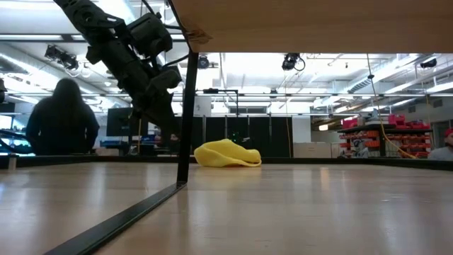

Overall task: Stack small to large cups/mugs on shelf
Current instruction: Put the transparent mug on the shelf

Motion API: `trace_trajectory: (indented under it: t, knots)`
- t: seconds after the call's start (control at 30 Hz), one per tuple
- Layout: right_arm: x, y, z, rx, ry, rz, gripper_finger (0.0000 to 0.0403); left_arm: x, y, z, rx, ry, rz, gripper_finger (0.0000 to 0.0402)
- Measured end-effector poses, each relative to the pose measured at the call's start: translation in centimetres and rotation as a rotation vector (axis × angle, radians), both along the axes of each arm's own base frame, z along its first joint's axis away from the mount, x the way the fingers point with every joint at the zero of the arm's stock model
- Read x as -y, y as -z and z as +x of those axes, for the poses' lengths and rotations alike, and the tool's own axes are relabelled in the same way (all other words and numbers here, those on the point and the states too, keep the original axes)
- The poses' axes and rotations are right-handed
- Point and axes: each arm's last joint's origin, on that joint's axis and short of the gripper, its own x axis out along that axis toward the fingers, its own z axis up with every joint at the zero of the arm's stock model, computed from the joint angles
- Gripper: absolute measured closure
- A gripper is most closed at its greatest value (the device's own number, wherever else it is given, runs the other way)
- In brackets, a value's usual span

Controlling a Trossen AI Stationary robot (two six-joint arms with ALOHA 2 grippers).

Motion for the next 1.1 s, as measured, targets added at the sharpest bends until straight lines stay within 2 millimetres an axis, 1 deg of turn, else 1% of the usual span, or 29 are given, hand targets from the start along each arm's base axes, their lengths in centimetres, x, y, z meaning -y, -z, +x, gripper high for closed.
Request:
trace_trajectory:
  t: [0.2, 0.37, 0.57, 0.77, 0.93, 1.1]
  knots:
    - [-0.3, 0.0, -0.5, 0.003, 0.002, -0.001, 0.0403, 0.0, 0.0, 0.0, 0.000, -0.003, 0.002, 0.0374]
    - [-0.5, 0.0, -0.9, 0.078, -0.025, -0.044, 0.0403, 0.0, 0.0, 0.0, 0.000, -0.003, 0.002, 0.0384]
    - [-0.7, -0.1, -1.4, 0.089, -0.045, -0.047, 0.0403, 0.0, 0.0, 0.0, 0.000, -0.004, 0.002, 0.0392]
    - [-1.1, -0.1, -2.2, 0.130, -0.067, -0.064, 0.0403, -0.1, 0.0, 0.0, -0.002, -0.014, 0.012, 0.0377]
    - [-1.1, -0.1, -2.3, 0.156, -0.065, -0.075, 0.0403, -0.1, 0.0, 0.0, -0.002, -0.015, 0.013, 0.0371]
    - [-1.1, -0.1, -2.3, 0.157, -0.065, -0.075, 0.0403, -0.1, 0.0, 0.0, -0.002, -0.018, 0.016, 0.0381]
